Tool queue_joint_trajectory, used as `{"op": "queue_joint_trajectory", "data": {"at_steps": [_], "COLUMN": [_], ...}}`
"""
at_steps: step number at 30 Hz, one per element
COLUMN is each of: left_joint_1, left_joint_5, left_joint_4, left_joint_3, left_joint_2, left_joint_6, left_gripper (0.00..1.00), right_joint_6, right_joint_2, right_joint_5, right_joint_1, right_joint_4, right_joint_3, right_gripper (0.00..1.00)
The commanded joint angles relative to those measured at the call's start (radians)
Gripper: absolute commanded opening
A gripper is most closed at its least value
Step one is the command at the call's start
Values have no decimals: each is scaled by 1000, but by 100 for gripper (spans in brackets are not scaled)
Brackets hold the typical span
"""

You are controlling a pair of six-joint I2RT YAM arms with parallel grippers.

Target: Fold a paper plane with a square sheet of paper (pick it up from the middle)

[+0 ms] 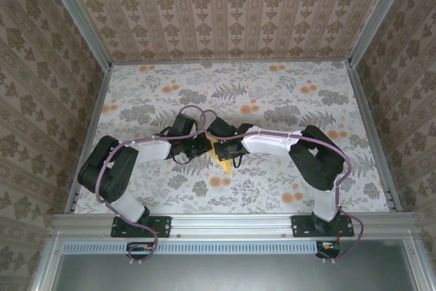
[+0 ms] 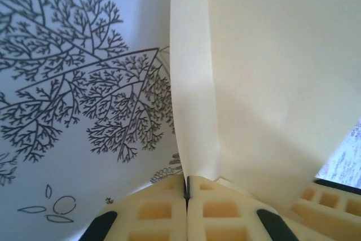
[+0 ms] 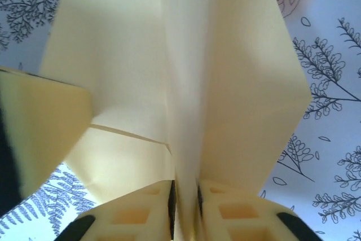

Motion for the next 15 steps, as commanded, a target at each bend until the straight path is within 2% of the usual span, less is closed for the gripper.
{"op": "queue_joint_trajectory", "data": {"at_steps": [1,9,15], "left_joint_1": [16,89,166], "left_joint_5": [-25,-83,-122], "left_joint_4": [-33,-193,-266], "left_joint_3": [-11,7,-23], "left_joint_2": [-74,-221,-293], "left_joint_6": [0,29,41], "left_gripper": [18,48,70], "right_joint_6": [16,-2,-71], "right_joint_2": [15,-34,-14], "right_joint_5": [51,117,107], "right_joint_1": [5,-26,-119], "right_joint_4": [-52,-77,-78], "right_joint_3": [28,40,72], "right_gripper": [13,8,8]}}
